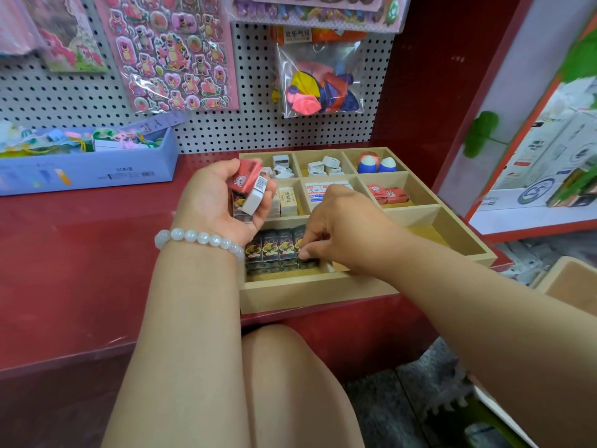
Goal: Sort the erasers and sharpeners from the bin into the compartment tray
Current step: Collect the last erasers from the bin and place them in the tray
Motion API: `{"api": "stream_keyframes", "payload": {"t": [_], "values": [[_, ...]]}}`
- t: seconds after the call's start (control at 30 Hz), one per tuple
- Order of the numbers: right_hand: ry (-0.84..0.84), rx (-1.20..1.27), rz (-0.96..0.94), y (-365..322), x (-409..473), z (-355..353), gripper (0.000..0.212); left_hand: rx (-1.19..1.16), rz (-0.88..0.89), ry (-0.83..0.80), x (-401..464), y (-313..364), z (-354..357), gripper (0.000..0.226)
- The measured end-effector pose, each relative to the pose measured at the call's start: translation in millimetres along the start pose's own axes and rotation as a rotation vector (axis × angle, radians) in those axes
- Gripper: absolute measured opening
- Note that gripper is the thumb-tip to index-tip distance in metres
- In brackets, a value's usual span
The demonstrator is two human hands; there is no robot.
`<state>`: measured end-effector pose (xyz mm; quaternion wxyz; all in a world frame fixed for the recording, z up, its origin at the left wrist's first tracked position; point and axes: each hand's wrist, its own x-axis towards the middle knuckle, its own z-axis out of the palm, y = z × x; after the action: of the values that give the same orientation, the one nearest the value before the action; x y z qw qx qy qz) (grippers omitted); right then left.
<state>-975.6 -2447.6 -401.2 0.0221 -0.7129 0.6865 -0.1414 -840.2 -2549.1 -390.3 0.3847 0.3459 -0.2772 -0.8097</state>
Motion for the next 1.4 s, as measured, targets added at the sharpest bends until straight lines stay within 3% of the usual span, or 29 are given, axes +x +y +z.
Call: {"api": "stream_keyframes", "payload": {"t": [0.23,0.33,0.4,0.47,0.63,0.73,0.87,1.03,1.1,1.27,1.4], "values": [[-0.141,-0.139,-0.097,-0.2,-5.4,-10.1,0.023,-0.031,0.007,0.025,0.7,-4.1,5.8,0.027],[0.09,0.106,-0.012,-2.9,-6.3,-14.7,0.022,-0.028,0.02,-0.01,0.3,-6.8,10.4,0.025],[0.267,0.243,0.053,-4.1,-3.6,-17.1,0.039,-0.006,0.03,-0.04,1.0,-9.8,13.4,0.025],[0.29,0.302,0.061,-5.8,-1.7,-20.1,0.05,0.002,0.019,-0.058,-0.5,-12.6,17.4,0.028],[0.258,0.299,0.012,0.5,1.9,-17.6,0.028,0.042,0.01,-0.101,-7.2,-16.7,24.6,0.024],[0.318,0.461,0.133,5.7,2.0,-20.1,0.011,0.018,-0.033,-0.137,-5.6,-14.5,20.7,0.032],[0.409,0.78,0.315,16.9,1.2,-30.0,0.01,0.026,-0.05,-0.121,-3.8,-10.9,16.2,0.028],[0.496,0.741,0.479,41.0,-8.8,-46.9,0.003,0.068,-0.02,-0.075,-5.4,-11.0,15.5,0.029],[0.472,0.732,0.527,49.0,-14.1,-52.1,0.005,0.125,0.004,-0.071,-8.6,-12.4,17.8,0.026],[0.202,0.597,0.571,55.0,-17.5,-34.8,0.006,0.205,0.012,-0.081,-14.1,-16.8,25.2,0.024],[0.144,0.562,0.568,46.6,-12.3,-23.5,0.003,0.221,0.003,-0.091,-15.9,-18.8,26.7,0.023]]}}
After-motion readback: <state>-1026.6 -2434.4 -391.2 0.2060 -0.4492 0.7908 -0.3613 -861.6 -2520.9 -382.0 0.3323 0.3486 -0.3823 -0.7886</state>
